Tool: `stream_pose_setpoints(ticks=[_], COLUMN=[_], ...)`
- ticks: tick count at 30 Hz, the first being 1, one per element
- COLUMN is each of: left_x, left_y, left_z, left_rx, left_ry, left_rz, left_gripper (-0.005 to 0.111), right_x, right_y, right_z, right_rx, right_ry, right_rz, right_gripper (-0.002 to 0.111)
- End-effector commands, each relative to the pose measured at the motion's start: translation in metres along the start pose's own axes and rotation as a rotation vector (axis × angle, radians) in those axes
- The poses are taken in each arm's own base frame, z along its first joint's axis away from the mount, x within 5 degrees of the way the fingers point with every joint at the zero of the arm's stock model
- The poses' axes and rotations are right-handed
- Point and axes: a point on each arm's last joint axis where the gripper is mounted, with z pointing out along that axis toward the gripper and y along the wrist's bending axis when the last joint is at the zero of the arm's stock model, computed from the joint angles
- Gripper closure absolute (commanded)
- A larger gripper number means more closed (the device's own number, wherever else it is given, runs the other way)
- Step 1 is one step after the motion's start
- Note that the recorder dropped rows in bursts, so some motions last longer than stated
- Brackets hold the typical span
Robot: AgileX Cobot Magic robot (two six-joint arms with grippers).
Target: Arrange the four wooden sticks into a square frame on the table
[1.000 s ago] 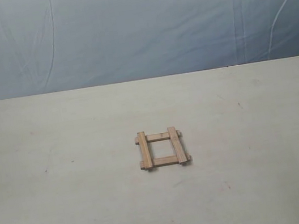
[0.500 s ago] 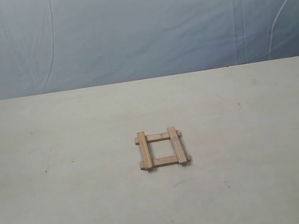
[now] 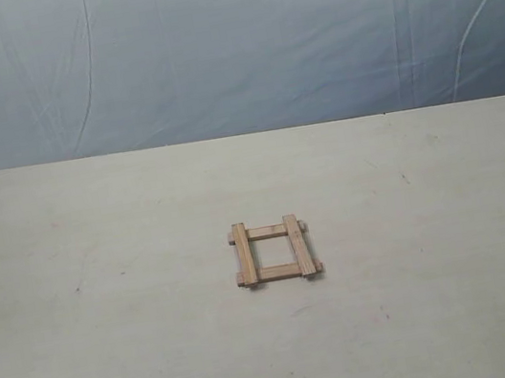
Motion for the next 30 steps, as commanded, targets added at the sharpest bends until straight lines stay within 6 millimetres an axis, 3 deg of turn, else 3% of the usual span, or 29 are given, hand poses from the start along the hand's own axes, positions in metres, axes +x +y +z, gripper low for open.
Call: stream_pose_setpoints(ticks=[1, 10, 30], left_x=[0.019, 0.06, 0.06], left_y=[0.005, 0.01, 0.01], left_z=[-0.009, -0.002, -0.002], left_rx=[-0.044, -0.053, -0.051], left_ry=[0.004, 0.064, 0.061], left_rz=[0.02, 0.025, 0.026], left_gripper=[0.107, 0.107, 0.107], right_x=[-0.003, -0.003, -0.008], right_y=[0.0, 0.0, 0.001], right_z=[-0.001, -0.001, -0.001], right_rx=[-0.001, 0.001, -0.012], right_ry=[-0.032, -0.035, -0.094], right_rz=[-0.077, -0.076, -0.066], right_gripper=[0.109, 0.109, 0.109])
